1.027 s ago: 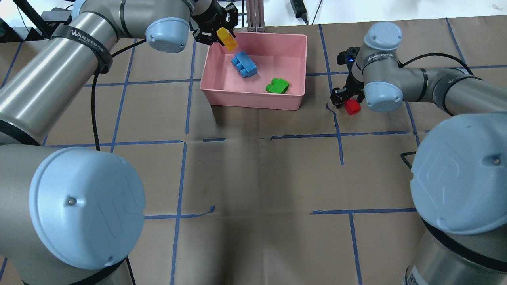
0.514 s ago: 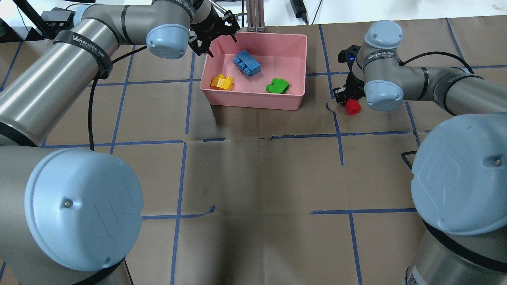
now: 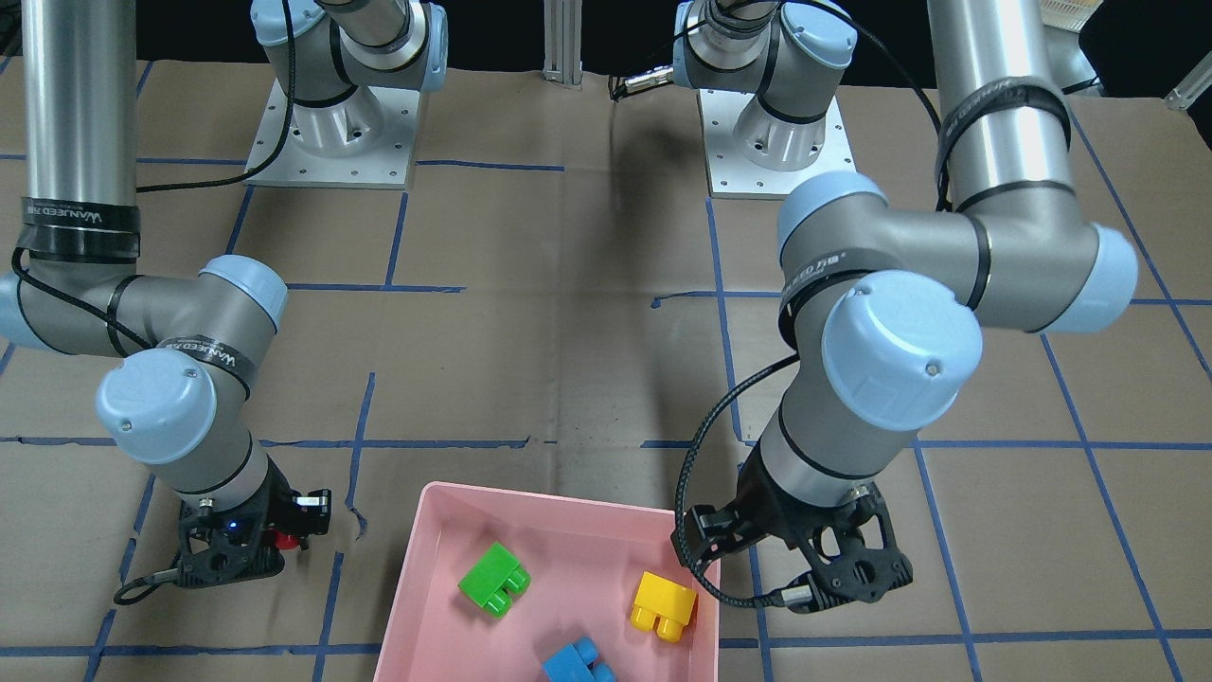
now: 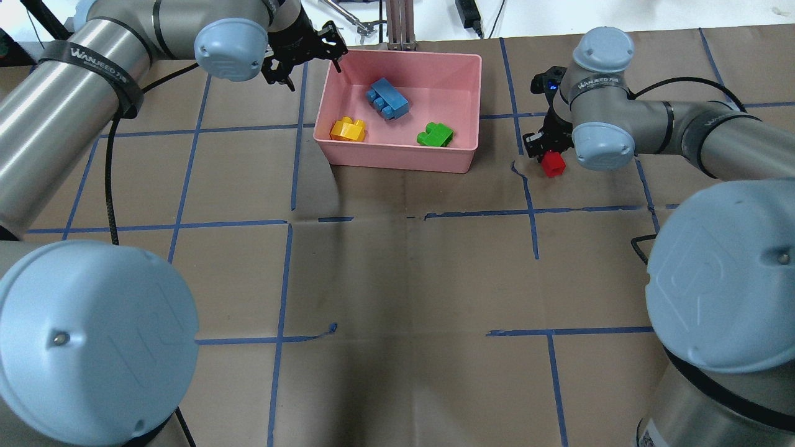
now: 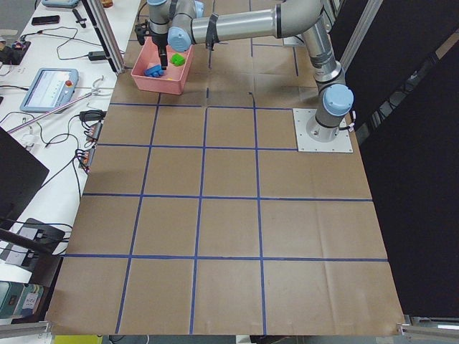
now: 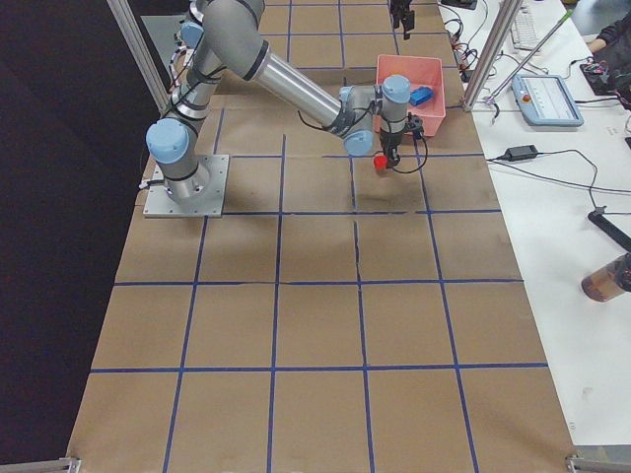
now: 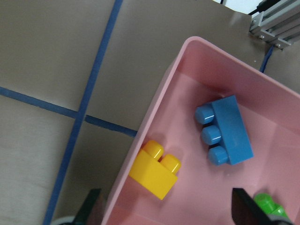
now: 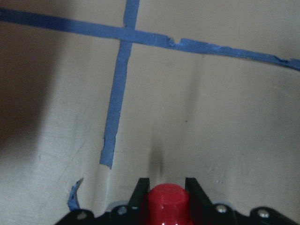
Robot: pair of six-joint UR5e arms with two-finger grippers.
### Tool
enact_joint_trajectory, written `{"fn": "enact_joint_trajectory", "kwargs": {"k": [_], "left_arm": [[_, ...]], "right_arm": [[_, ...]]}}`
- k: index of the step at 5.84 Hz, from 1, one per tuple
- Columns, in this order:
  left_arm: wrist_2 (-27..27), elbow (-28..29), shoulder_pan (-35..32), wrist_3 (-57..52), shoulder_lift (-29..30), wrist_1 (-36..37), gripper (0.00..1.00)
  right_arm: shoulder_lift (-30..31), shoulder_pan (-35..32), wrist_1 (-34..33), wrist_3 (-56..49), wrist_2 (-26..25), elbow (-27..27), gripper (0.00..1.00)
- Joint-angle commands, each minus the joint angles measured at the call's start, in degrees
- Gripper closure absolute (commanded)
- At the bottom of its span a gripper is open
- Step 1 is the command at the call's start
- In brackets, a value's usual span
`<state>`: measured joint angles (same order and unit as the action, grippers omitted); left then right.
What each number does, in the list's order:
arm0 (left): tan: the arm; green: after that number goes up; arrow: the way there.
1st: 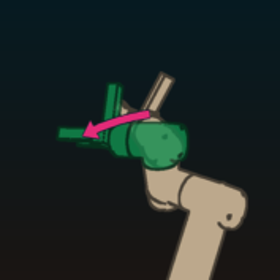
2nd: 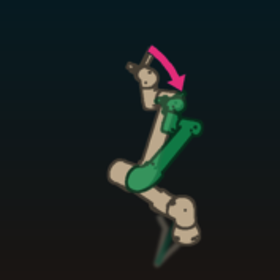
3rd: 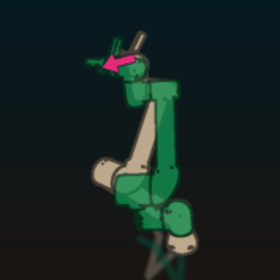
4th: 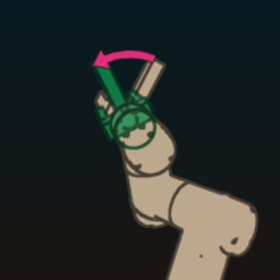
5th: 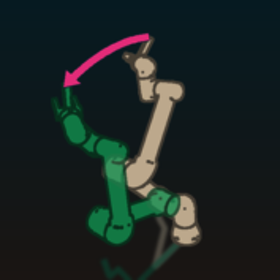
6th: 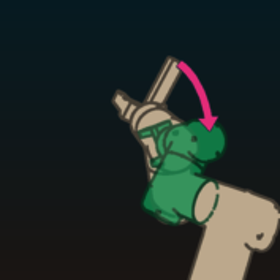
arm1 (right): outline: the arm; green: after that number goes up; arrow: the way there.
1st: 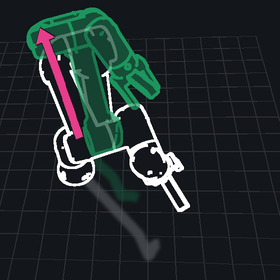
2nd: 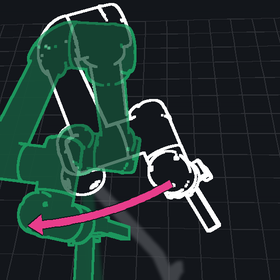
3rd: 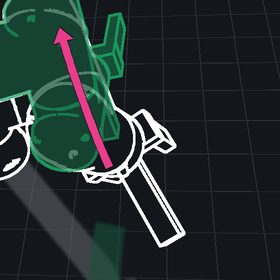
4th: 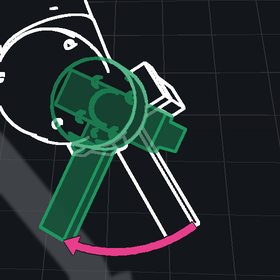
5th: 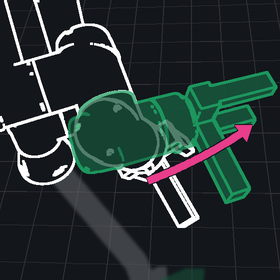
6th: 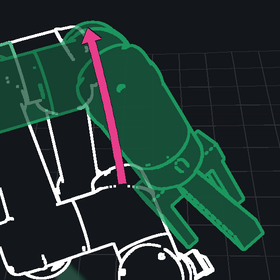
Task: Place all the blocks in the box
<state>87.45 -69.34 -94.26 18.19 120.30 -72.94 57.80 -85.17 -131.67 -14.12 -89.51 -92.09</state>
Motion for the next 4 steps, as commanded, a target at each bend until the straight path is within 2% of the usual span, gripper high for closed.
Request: {"fn": "enact_joint_trajectory", "kwargs": {"k": [1,2,3,4], "left_arm": [[0.36,-0.01,0.3,-5.06,-3.49,-5.54,0.01],[0.35,0.08,0.39,-6.4,-4.63,-6.85,0.01],[0.88,0.34,0.83,-12.41,-6.99,-13.31,0.01],[2.01,0.08,2.83,-14.91,-11.01,-19.72,0.01]], "right_arm": [[2.22,-0.17,11.02,1.8,0.12,8.63,0.87],[3.19,-0.43,18.48,3.55,0.21,14.68,0.87],[3.2,-0.61,25.25,5.75,0.73,20.92,0.87],[1.98,-2.01,28.45,10.12,1.08,25.86,0.87]]}}
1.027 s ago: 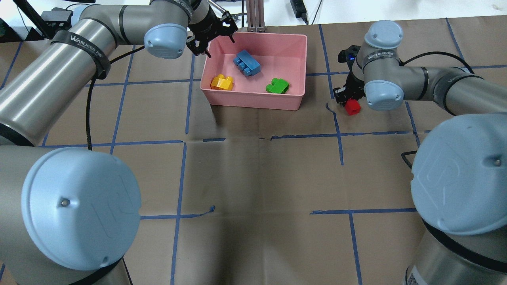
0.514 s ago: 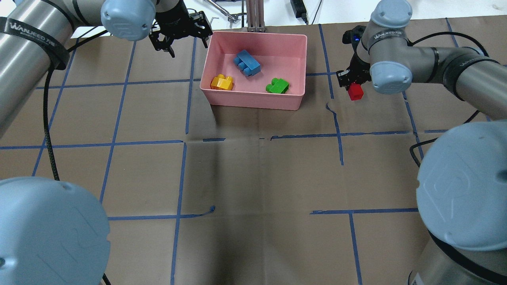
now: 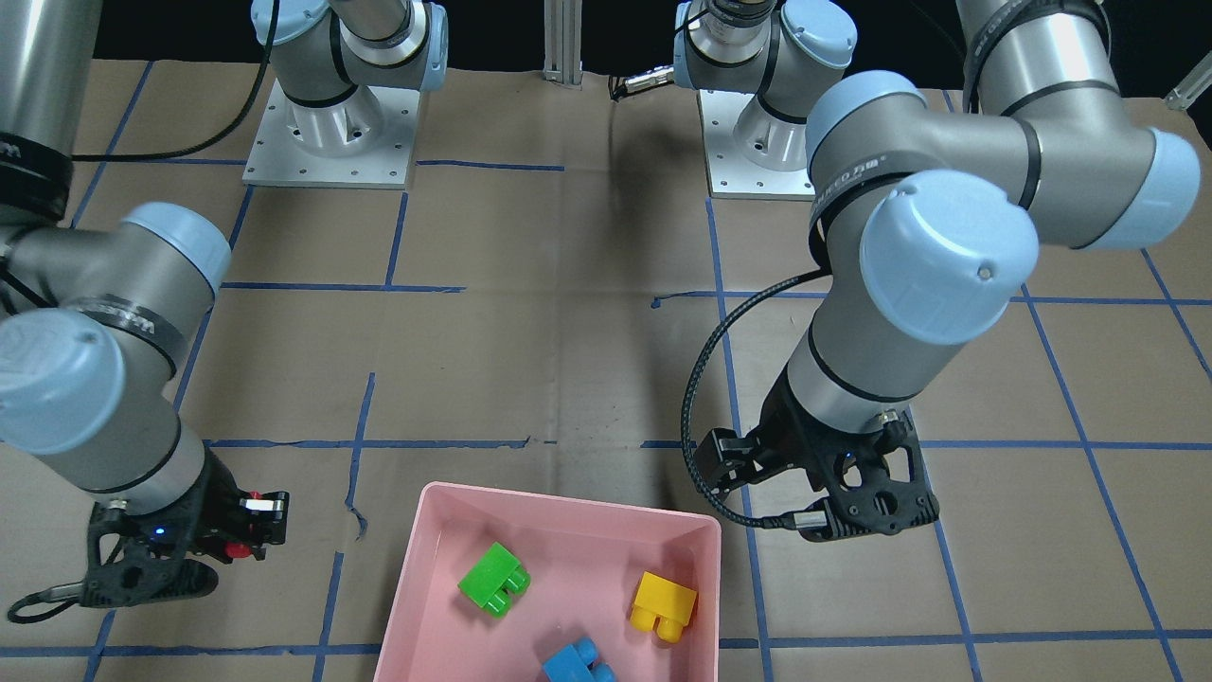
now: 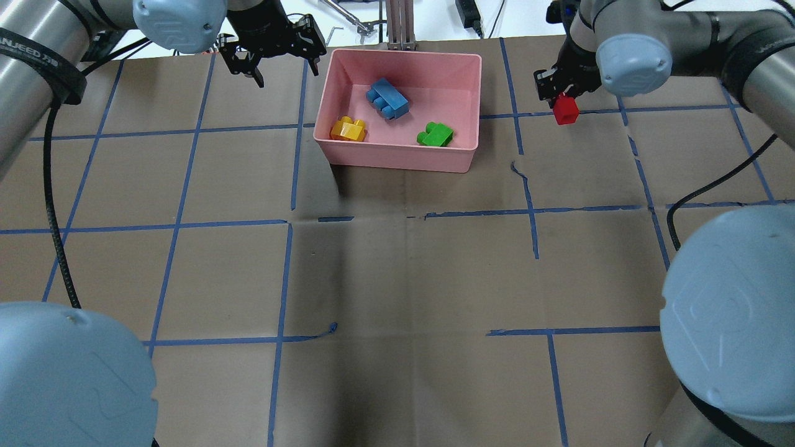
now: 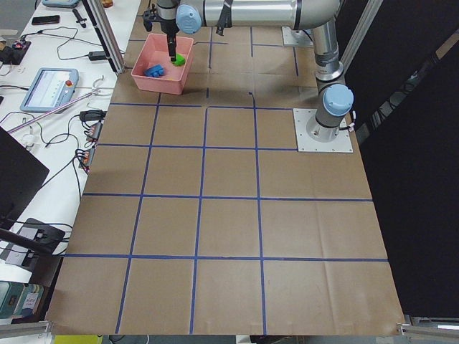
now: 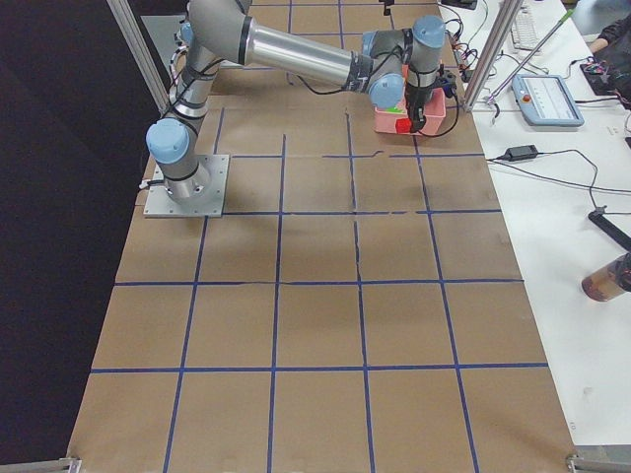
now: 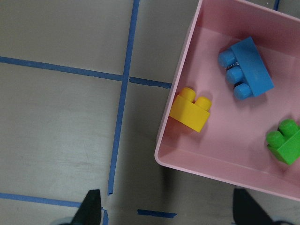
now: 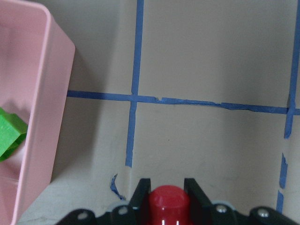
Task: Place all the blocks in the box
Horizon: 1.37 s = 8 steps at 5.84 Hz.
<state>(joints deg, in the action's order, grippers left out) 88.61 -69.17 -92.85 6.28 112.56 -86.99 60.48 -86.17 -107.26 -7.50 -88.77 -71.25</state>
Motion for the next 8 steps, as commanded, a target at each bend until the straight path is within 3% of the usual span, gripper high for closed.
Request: {"fn": "enact_joint_trajectory", "kwargs": {"k": [1,3,4,5,6,7,8], "left_arm": [[4.43,-0.26,1.1,-3.29,-5.49,-10.34,0.01],[4.12,-4.02,-0.13,-3.29,-10.31,-12.31,0.01],[4.38,-9.53,-0.48,-3.2,-16.87,-14.24,0.01],[4.38,-19.07,-0.4,-3.2,-23.29,-13.21,0.02],[4.29,-22.64,0.99,-4.33,-26.57,-11.98,0.02],[3.95,-22.5,2.14,-7.48,-27.3,-11.71,0.01],[3.94,-22.42,1.98,-7.6,-28.0,-11.62,0.01]], "right_arm": [[-2.37,-4.58,3.91,8.94,0.36,8.29,0.87],[-8.24,-11.96,3.56,24.03,0.44,15.67,0.87],[-12.27,-14.61,2.77,28.81,0.27,18.49,0.87],[-15.36,-15.25,1.89,29.55,0.27,18.78,0.87],[-17.48,-15.25,1.88,29.47,0.27,18.61,0.83],[-17.59,-15.17,1.88,29.39,0.27,18.61,0.49],[-17.07,-15.17,2.4,29.47,0.27,18.61,0.01]]}}
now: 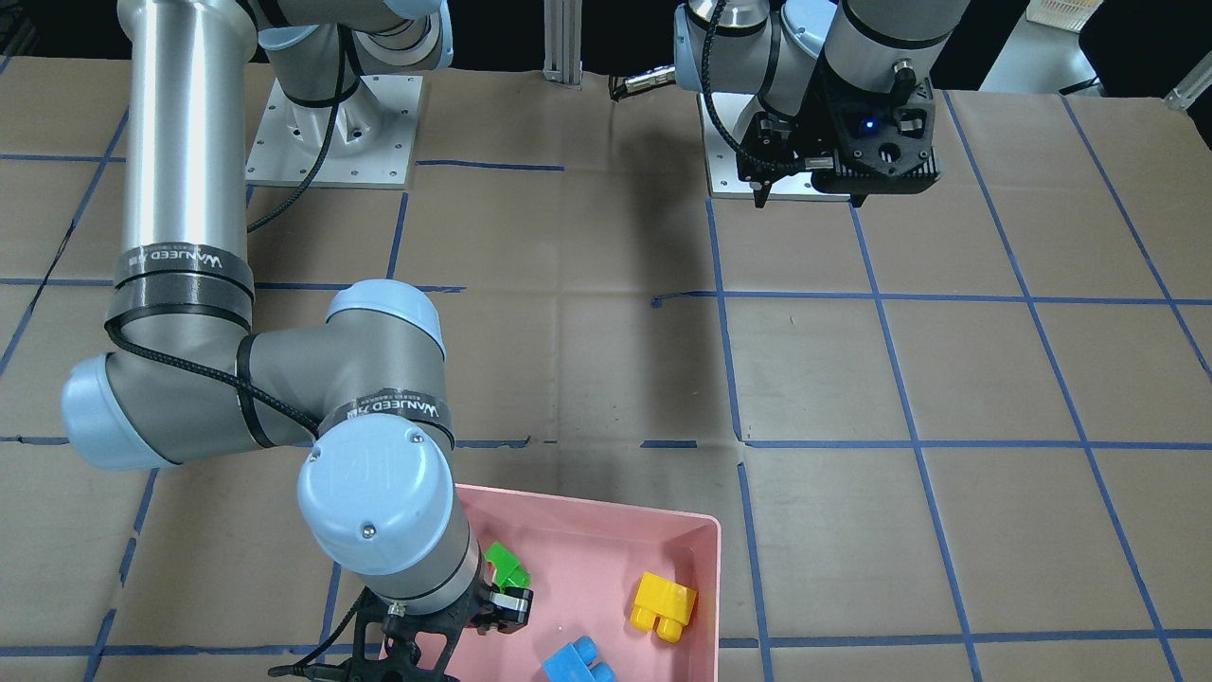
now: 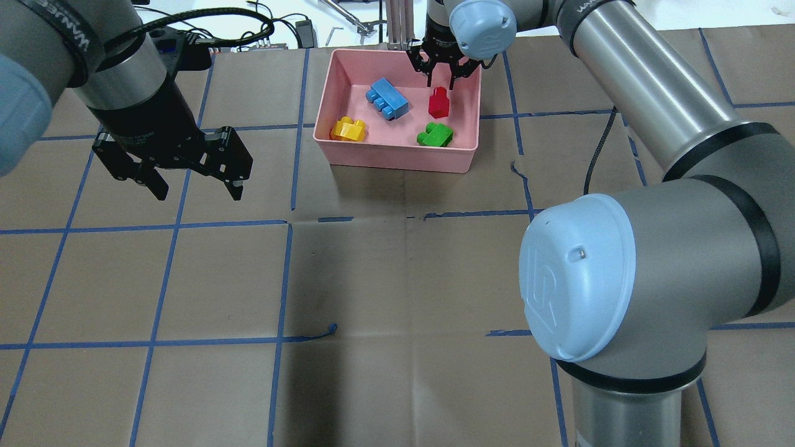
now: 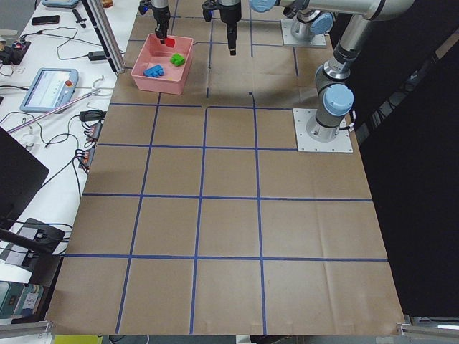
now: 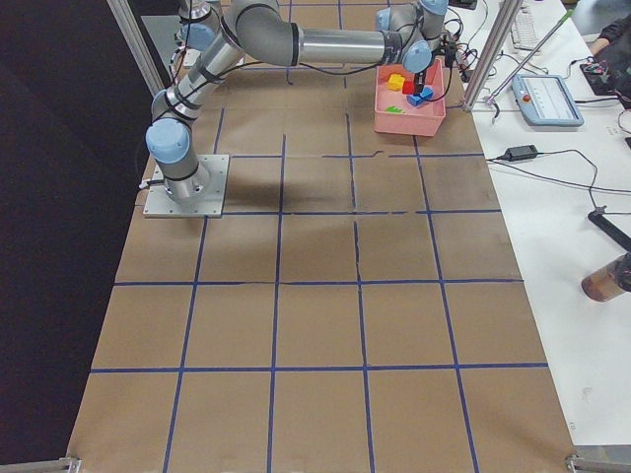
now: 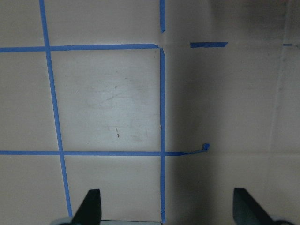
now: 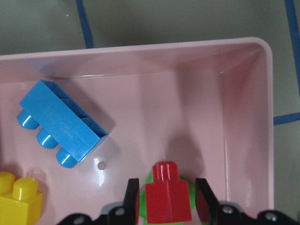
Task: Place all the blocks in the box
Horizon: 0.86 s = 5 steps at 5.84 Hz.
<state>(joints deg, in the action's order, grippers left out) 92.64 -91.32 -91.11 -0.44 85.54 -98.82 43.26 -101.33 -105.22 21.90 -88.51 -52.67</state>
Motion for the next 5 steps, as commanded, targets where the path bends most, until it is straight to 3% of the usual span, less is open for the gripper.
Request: {"fn": "enact_joint_trajectory", "kwargs": {"k": [1,2,5], "left_arm": [[0.17,-0.18,0.23,-0.97,-0.98,2.03,0.01],[0.18,-0.26,0.14,-0.97,-0.9,2.23,0.01],[-1.83,-0.7,0.23,-0.97,-0.55,5.04,0.01]], "right_arm": [[1.2,0.08,1.06,-0.1,-0.17,0.02,0.0],[4.43,0.25,2.29,-0.54,-0.52,-0.16,0.0],[16.2,5.59,24.39,-8.59,-1.05,-0.6,0.0]]}}
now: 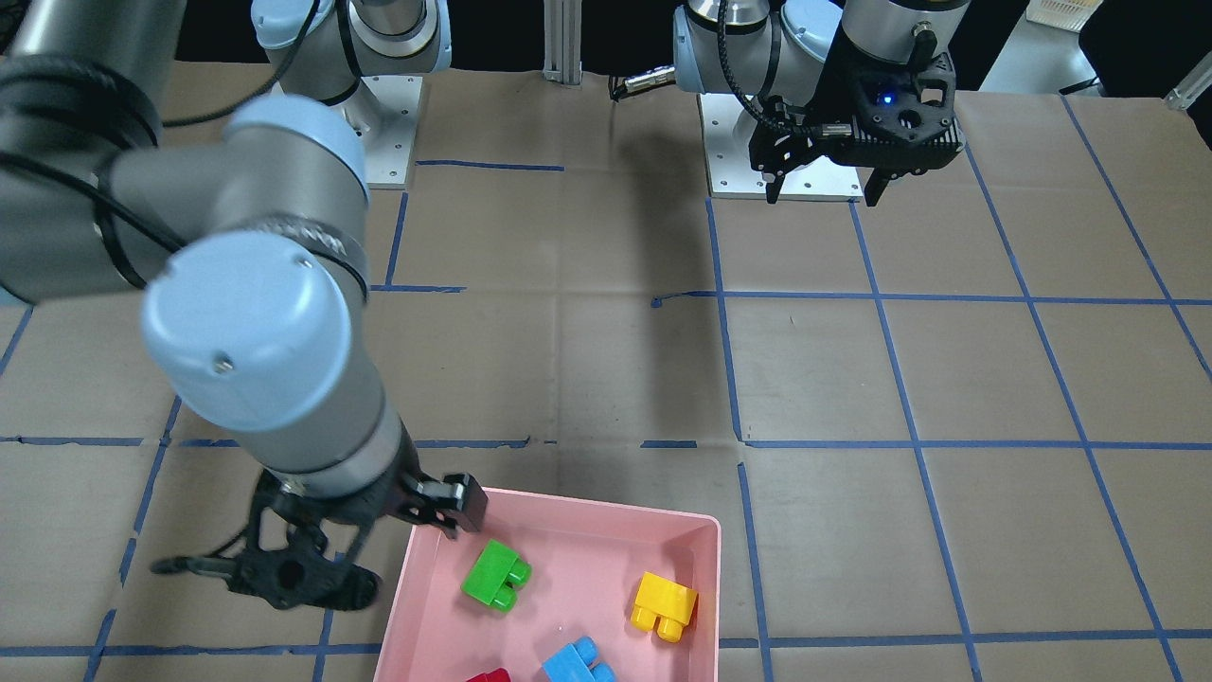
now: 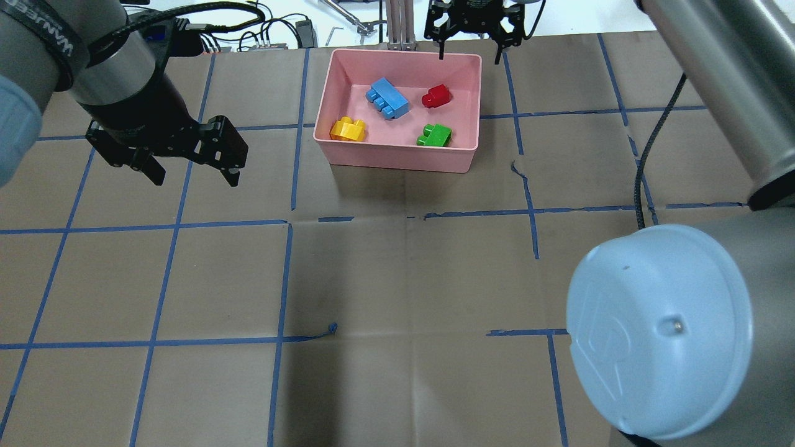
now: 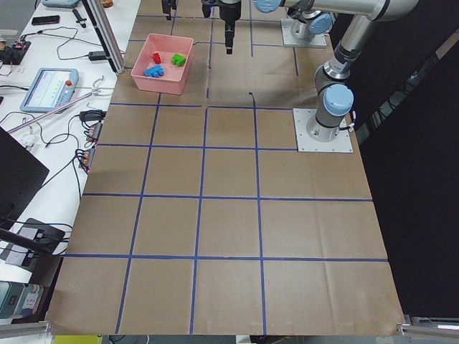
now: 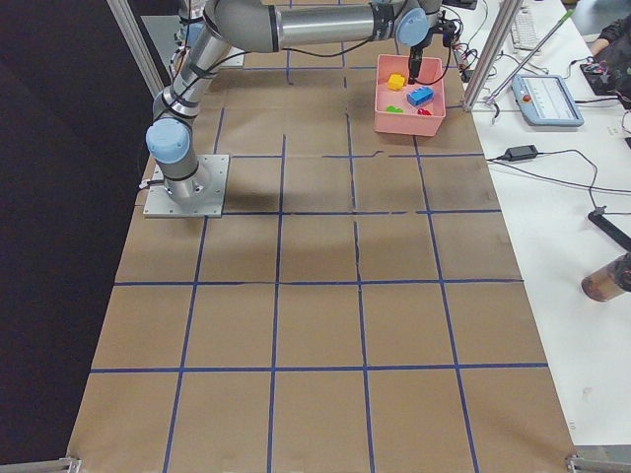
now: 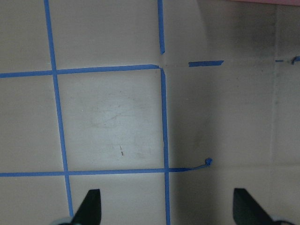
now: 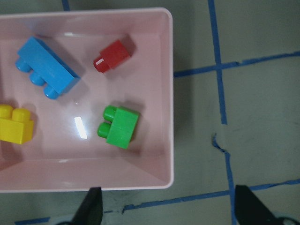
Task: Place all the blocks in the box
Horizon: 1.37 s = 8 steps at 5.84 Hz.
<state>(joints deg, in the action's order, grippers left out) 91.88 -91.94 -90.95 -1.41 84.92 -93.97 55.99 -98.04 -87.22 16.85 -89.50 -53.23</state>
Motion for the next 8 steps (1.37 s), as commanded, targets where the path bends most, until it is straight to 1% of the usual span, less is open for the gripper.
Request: {"fn": "enact_joint_trajectory", "kwargs": {"k": [1,2,3,4,5,6,8], "left_arm": [[-1.18,-0.25,0.07,0.0,0.07,0.19,0.01],[-1.18,-0.52,0.07,0.09,-0.1,0.19,0.01],[-1.09,-0.43,0.07,0.17,-0.1,0.45,0.01],[-1.09,-0.69,0.07,0.17,-0.1,0.72,0.01],[-1.09,-0.69,0.07,0.09,-0.1,1.15,0.01],[-1.09,-0.69,0.07,0.09,-0.1,1.33,0.01],[-1.01,-0.87,0.07,0.09,-0.37,1.34,0.01]], "right_arm": [[7.6,5.29,12.54,-10.02,-0.15,-0.2,0.01],[11.47,7.93,19.04,-12.87,-0.24,-2.64,0.01],[17.16,7.87,18.67,-12.37,-1.37,-10.41,0.02],[23.66,7.78,13.62,-12.11,-1.73,-21.19,0.01],[29.03,7.78,6.95,-11.58,-1.73,-29.13,0.0],[30.56,7.52,4.28,-10.62,-1.47,-30.77,0.0],[30.67,7.6,4.07,-11.13,-1.29,-32.19,0.0]]}}
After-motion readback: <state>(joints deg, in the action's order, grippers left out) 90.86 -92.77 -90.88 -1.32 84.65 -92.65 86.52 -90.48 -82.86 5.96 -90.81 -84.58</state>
